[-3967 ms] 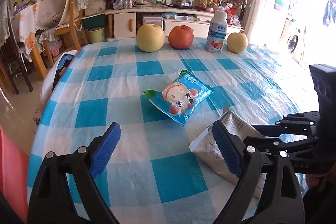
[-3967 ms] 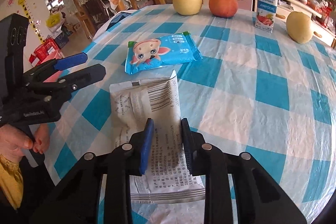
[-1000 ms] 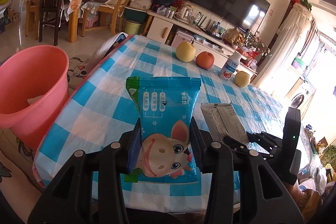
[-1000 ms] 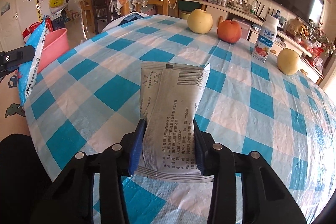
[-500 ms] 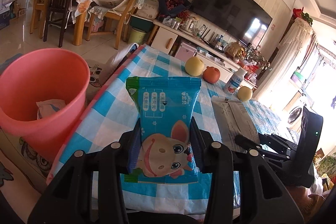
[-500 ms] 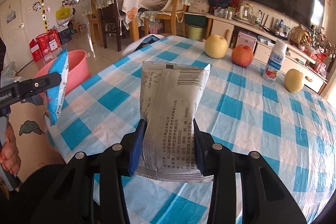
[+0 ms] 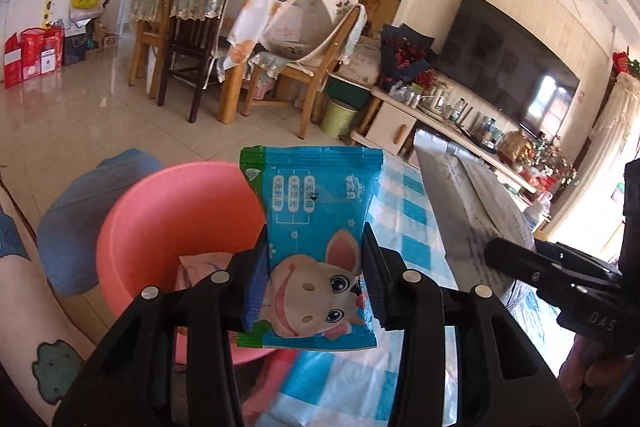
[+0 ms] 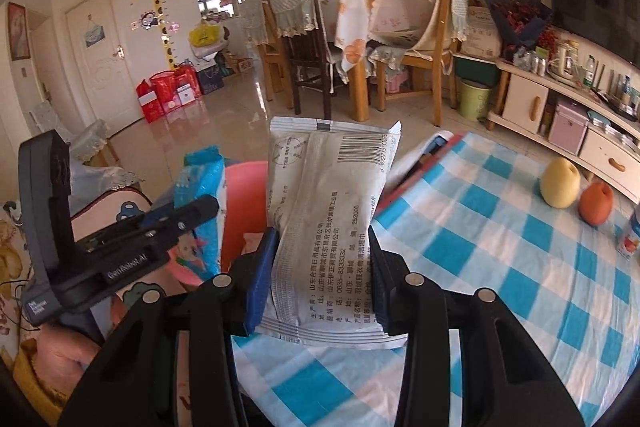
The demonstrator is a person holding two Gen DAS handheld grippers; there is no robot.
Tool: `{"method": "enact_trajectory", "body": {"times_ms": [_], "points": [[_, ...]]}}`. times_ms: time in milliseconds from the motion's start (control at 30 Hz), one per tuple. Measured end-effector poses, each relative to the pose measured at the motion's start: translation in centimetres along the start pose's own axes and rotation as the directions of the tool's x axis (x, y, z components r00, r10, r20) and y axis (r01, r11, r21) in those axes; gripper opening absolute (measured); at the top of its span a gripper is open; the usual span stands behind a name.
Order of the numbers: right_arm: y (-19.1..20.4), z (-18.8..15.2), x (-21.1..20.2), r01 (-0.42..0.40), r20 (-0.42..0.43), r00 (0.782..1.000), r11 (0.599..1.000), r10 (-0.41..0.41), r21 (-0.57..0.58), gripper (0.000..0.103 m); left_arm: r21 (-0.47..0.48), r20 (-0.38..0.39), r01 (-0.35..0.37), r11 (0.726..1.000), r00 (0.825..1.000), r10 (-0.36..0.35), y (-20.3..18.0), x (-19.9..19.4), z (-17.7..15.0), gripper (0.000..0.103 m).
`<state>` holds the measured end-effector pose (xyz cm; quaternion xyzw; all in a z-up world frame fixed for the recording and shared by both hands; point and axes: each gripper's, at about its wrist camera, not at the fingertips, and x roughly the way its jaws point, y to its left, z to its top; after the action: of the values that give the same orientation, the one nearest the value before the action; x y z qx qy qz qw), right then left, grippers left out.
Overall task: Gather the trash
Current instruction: 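Carry the blue bag and white packet over the pink bucket, then open both tools to drop the items into the pink bucket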
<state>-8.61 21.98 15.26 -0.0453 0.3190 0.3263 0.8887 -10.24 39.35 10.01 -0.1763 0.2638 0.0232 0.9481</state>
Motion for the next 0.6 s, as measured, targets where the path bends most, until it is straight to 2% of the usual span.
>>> {"method": "enact_trajectory", "body": {"times_ms": [200,300,333,400,467,600], "points": [[4.4,3.8,6.0,-0.081,-0.033,0.996,0.996,0.080,-0.037,0.046,-0.054,-0.028,-0.078,0.996,0.997,0.077,4.1,2.8,1.1,0.044],[5.3,4.2,8.7,-0.067,-0.049,0.997,0.997,0.064,-0.048,0.057,-0.077,-0.052,-0.127,0.989,0.991,0.123,5.6,4.1,1.1,0.062],[5.4,4.2,9.4,-0.059,-0.053,0.997,0.997,0.056,-0.047,0.065,-0.082,-0.049,-0.134,0.988,0.990,0.130,5.9,4.3,1.2,0.071],[4.5,3.4,9.6,-0.052,-0.046,0.998,0.999,0.052,-0.007,0.075,-0.087,-0.034,-0.156,0.984,0.988,0.154,6.4,4.2,1.2,0.083],[3.6,2.7,9.0,-0.051,-0.030,0.998,0.998,0.052,0.038,0.084,-0.084,-0.016,-0.155,0.984,0.988,0.154,6.6,3.8,1.0,0.084],[1.9,0.7,6.9,0.012,-0.013,1.000,0.997,-0.011,0.071,0.087,-0.083,0.010,-0.161,0.984,0.987,0.162,6.8,2.3,0.4,0.086]]}}
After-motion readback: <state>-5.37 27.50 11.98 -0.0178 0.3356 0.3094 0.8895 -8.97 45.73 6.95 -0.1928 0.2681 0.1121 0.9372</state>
